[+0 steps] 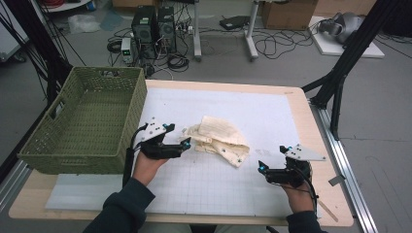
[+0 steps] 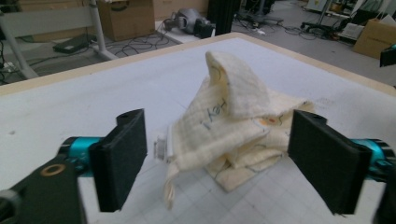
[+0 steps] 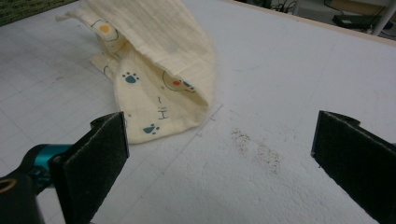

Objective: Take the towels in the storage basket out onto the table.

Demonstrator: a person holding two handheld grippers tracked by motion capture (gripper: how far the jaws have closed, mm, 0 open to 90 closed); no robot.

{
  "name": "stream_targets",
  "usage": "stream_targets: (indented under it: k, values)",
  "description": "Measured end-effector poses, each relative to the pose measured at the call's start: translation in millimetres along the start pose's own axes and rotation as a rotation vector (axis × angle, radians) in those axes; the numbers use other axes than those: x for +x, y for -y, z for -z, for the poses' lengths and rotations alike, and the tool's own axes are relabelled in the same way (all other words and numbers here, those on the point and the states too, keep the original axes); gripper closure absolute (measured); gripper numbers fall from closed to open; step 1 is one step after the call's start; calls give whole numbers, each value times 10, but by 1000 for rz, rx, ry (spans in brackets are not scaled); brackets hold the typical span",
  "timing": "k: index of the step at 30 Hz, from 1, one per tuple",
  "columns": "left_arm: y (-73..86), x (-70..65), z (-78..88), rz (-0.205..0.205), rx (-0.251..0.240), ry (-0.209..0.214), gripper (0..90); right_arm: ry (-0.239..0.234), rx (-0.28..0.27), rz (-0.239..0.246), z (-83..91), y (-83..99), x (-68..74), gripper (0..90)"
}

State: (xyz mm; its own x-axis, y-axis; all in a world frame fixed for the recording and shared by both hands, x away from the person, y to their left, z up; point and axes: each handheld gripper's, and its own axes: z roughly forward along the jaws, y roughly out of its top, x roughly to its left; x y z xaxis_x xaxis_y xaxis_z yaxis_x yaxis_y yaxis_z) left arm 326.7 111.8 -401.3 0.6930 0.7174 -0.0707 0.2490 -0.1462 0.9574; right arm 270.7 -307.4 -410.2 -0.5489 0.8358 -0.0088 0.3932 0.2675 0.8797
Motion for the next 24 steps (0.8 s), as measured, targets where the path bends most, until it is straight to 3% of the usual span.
stream_targets:
  k: [6,10,13,14,24]
  values:
    - [99,65,65,21,0,-19,176,0,-3,-3,-27,-17,13,32]
    - [165,36,91,-1,-3,23,177,-1,0,-1,-63,-34,29,32]
    - [222,9,142,9,-46,3,186,9,10,8,-87,-32,28,32]
    - [226,10,148,13,-53,-1,185,-11,16,-3,-90,-28,23,32]
    - [263,39,162,38,-44,-3,188,-16,20,-4,-98,-18,28,32]
